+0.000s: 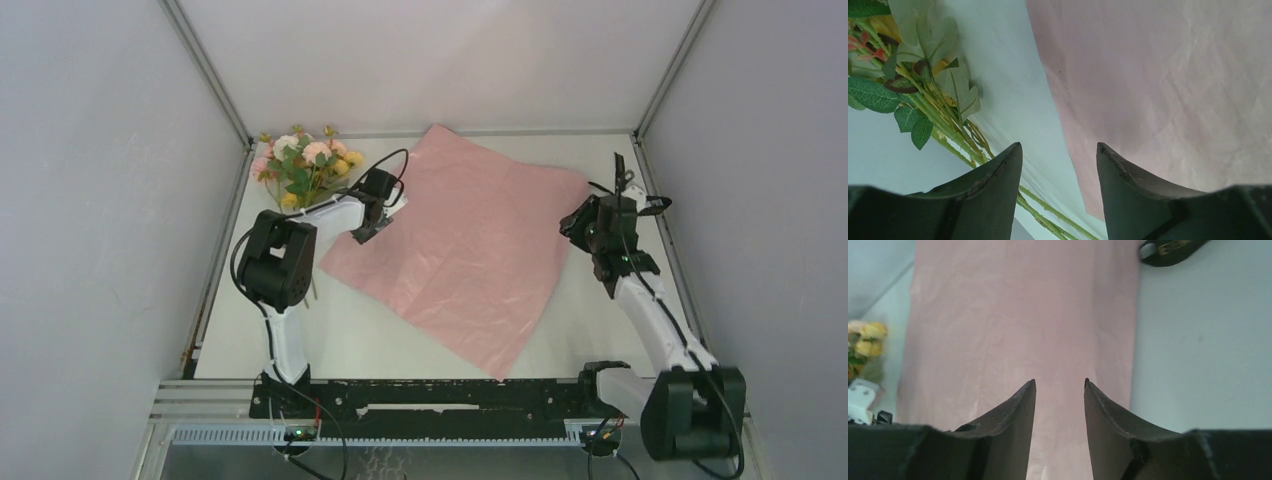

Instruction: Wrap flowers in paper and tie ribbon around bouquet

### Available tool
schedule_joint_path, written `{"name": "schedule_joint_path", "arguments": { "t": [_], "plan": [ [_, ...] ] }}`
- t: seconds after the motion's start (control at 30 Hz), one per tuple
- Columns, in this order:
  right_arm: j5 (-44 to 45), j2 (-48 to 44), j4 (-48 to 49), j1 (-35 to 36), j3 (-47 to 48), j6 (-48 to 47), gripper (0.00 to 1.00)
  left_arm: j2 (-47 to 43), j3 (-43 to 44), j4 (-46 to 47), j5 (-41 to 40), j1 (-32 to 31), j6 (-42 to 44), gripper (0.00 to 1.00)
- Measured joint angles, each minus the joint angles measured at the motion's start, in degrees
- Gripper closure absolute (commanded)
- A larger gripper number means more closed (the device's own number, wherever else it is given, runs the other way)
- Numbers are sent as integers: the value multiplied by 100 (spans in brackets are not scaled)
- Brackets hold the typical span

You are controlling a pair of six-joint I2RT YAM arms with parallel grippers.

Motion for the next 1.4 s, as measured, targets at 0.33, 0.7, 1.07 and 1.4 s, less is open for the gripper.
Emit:
{"name": "schedule_joint_path", "arguments": {
  "t": [0.33, 0.7, 1.07, 1.4],
  "plan": [
    [-1029, 3261, -83, 164, 1534, -457, 67, 181, 612, -136, 269, 264, -118, 35],
    [-1285, 4135, -352, 243, 2127, -699, 65, -717, 1622, -1386, 1226, 1821, -984, 20],
    [-1357, 3246, -481, 841, 2129, -960, 65, -221, 1093, -2243, 1591, 2710, -916, 50],
    [-1318, 3233, -763, 839, 2129, -1137, 65, -448, 970, -2149, 2124, 2496, -1128, 45]
  ]
}}
